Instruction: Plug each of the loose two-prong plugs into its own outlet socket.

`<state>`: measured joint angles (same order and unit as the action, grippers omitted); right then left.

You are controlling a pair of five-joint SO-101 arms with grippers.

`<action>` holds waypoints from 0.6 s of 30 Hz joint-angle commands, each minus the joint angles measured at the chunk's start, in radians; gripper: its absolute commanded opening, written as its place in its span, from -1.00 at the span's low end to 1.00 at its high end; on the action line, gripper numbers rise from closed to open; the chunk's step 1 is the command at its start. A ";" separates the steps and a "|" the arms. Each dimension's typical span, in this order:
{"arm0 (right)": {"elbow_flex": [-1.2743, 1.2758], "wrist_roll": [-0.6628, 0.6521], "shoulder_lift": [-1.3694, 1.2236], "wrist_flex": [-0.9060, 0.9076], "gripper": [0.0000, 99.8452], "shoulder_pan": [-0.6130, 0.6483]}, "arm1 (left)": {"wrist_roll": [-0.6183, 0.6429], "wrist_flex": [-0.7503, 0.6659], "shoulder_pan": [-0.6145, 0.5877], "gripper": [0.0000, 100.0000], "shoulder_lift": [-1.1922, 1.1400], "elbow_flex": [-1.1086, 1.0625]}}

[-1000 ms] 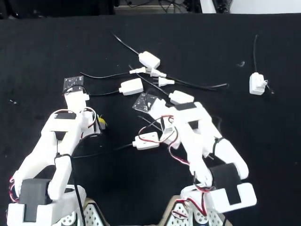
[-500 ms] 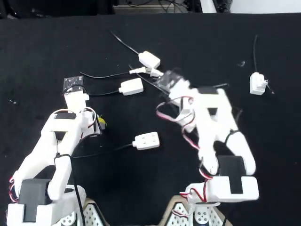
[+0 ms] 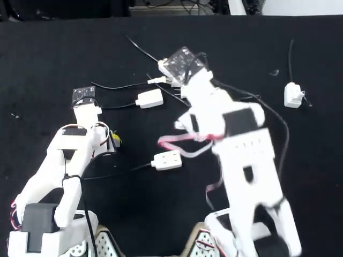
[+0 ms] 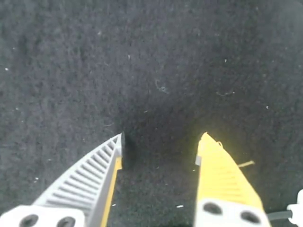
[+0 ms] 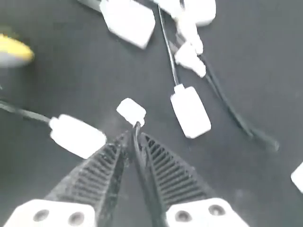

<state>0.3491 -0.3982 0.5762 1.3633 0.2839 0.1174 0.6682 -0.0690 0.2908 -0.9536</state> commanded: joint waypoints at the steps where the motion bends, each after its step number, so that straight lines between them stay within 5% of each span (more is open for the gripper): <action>1: 0.016 0.092 0.116 -0.072 -0.98 0.008 | 0.002 -0.003 0.007 -0.50 0.037 0.004; 6: 0.340 0.064 0.185 -0.199 -0.98 -0.164 | 0.002 -0.002 0.005 -0.50 0.037 0.002; 12: 0.722 -0.192 0.255 -0.416 -0.98 -0.411 | 0.002 -0.003 0.008 -0.50 0.037 0.007; 18: 0.731 -0.358 0.374 -0.242 -0.66 -0.549 | 0.002 -0.009 0.010 -0.50 0.037 0.008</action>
<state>1.1132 -0.7004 0.8753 1.0226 -0.2087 0.1174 0.6682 -0.0690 0.2908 -0.9536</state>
